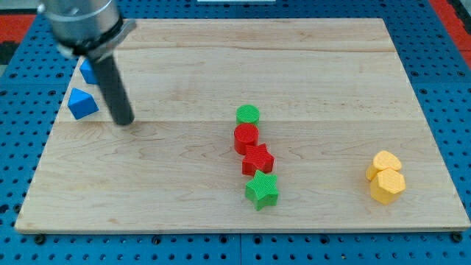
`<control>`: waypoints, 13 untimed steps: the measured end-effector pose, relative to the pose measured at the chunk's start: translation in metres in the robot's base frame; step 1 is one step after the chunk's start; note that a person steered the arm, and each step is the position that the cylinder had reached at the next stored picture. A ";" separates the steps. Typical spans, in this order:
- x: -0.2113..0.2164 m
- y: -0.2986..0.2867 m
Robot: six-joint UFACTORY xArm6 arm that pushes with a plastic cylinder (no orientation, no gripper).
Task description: Move the red star top center of the board
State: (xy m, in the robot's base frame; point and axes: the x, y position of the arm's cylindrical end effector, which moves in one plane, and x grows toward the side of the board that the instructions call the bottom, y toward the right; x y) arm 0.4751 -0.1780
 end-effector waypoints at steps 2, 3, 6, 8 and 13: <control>0.065 0.057; 0.062 0.111; 0.014 0.241; 0.025 0.225; -0.024 0.290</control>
State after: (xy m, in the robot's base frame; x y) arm 0.4514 0.1122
